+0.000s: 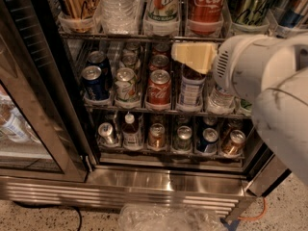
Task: Pick coke can from top shelf of fridge
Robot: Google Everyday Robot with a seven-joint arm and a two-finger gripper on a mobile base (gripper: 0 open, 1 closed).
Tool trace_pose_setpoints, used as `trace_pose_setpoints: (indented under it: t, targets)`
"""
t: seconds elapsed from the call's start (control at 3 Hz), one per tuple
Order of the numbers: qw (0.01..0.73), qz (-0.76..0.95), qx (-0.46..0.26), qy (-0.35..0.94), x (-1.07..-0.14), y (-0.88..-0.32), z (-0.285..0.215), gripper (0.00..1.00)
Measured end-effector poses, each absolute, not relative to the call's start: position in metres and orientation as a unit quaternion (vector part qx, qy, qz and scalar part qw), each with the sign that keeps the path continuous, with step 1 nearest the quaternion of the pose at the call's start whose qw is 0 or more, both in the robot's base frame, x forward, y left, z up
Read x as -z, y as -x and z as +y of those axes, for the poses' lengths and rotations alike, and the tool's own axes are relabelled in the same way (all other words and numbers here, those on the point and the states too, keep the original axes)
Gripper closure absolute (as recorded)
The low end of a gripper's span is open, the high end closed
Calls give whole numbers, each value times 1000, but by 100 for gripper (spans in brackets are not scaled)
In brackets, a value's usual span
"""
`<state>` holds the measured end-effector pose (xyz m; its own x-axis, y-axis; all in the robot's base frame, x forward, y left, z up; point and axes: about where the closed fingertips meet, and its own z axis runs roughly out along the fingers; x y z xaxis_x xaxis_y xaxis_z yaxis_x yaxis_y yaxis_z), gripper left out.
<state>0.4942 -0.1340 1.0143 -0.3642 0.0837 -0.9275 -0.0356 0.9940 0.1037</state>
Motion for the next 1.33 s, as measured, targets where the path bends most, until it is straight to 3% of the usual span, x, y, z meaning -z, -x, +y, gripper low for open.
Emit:
trace_pose_setpoints:
  t: [0.67, 1.33]
  targets:
    - [617, 780, -91, -52, -1064, -503, -96, 0]
    - [630, 771, -74, -48, -1078, -498, -90, 0]
